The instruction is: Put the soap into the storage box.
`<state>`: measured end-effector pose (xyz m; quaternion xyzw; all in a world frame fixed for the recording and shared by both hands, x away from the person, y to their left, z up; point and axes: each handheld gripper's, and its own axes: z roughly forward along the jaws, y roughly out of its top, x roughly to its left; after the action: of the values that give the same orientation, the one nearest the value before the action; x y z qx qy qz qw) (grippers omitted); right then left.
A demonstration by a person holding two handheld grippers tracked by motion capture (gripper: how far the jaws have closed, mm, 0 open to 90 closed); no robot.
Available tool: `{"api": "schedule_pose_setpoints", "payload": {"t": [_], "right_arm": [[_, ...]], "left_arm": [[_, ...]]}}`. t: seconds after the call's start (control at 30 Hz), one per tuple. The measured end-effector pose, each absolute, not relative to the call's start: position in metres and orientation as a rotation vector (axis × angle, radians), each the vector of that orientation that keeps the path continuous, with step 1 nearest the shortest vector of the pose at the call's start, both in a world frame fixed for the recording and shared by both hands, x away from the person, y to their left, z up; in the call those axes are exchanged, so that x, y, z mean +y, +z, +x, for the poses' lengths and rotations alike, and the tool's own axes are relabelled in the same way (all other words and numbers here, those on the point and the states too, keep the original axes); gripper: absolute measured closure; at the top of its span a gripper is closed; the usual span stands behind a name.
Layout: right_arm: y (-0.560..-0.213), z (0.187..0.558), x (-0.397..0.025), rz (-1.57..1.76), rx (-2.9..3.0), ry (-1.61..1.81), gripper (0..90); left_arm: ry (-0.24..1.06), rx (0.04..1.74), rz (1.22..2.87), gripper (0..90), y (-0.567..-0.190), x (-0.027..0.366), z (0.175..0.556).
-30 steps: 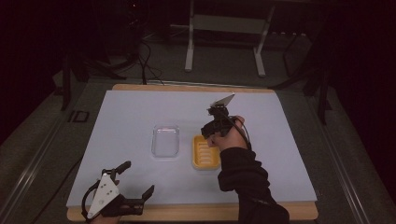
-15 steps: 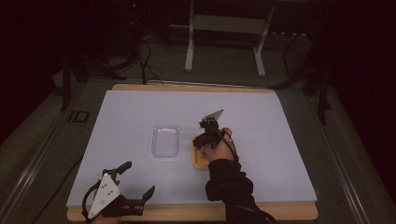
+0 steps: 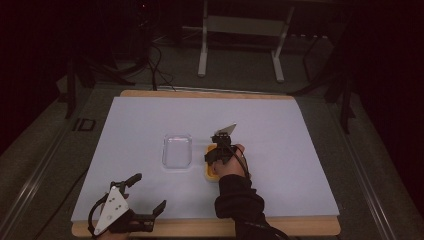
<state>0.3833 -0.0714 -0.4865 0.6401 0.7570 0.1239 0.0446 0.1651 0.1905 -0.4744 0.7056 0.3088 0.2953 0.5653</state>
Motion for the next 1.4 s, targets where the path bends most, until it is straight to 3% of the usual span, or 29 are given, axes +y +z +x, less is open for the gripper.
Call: {"api": "schedule_pose_setpoints", "payload": {"t": [0.4,0.77,0.93,1.4], "right_arm": [[-0.488,0.385,-0.073,1.962,2.338,0.375,36.4],[-0.464,0.386,-0.072,1.835,2.349,0.422,27.9],[-0.450,0.389,-0.082,1.726,2.404,0.518,12.6],[-0.433,0.379,-0.119,1.482,2.513,0.640,11.2]], "left_arm": [[0.689,0.724,1.664,0.2,-0.475,0.189,0.166],[0.685,0.719,1.675,0.2,-0.475,0.188,0.166],[0.684,0.715,1.682,0.2,-0.475,0.188,0.166],[0.701,0.711,1.701,0.2,-0.477,0.187,0.165]]}}
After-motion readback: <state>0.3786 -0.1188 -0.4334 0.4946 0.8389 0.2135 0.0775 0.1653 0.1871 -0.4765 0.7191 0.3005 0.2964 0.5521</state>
